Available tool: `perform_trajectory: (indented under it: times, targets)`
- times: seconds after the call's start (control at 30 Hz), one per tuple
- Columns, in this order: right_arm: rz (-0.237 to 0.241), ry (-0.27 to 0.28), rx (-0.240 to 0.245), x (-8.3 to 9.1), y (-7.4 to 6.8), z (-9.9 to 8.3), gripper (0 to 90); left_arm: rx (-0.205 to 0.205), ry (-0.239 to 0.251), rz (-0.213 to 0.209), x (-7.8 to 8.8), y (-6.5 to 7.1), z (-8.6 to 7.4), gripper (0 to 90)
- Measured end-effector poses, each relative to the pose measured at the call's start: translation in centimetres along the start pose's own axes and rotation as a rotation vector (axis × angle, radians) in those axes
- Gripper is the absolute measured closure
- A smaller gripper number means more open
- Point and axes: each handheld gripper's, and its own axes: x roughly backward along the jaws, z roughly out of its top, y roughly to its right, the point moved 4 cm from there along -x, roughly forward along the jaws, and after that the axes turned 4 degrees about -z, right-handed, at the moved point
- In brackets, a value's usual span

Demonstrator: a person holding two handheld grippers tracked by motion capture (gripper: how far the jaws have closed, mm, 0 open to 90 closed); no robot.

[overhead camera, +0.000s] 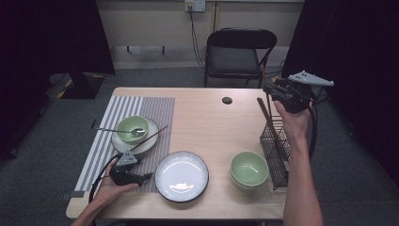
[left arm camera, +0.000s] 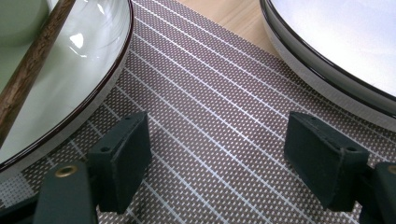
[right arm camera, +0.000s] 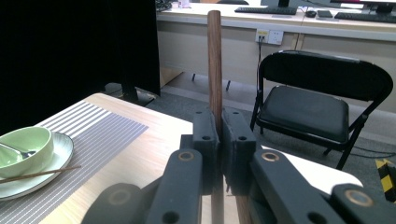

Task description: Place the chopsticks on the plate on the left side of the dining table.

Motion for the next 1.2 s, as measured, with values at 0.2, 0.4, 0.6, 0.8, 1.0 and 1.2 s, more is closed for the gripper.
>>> perform_trajectory:
  times: [0.2, 0.4, 0.6, 0.8, 1.0, 1.2]
  targets:
    - [0.033, 0.011, 0.003, -0.5, -0.9, 0.8, 85.3, -0.015, -0.013, -0.005, 0.0, 0.1, 0.0, 18.9]
    - [0.061, 0.010, -0.001, -0.9, -2.0, 0.7, 85.3, -0.017, -0.012, -0.006, 0.1, 0.1, 0.0, 18.6]
    - [0.089, 0.011, -0.035, -0.9, -2.8, 0.1, 85.3, 0.011, -0.031, -0.010, 0.4, 0.1, 0.0, 21.1]
    - [0.117, 0.015, -0.046, -1.0, -3.9, -0.4, 85.3, 0.038, 0.008, -0.022, 1.3, 0.1, 0.7, 20.0]
    - [0.145, 0.021, -0.059, -1.3, -5.0, -0.6, 85.3, 0.055, 0.050, -0.036, 2.2, 0.2, 1.7, 19.5]
    - [0.161, 0.022, -0.045, -1.8, -6.8, -0.5, 85.3, 0.031, 0.084, -0.050, 2.7, 0.8, 3.2, 21.6]
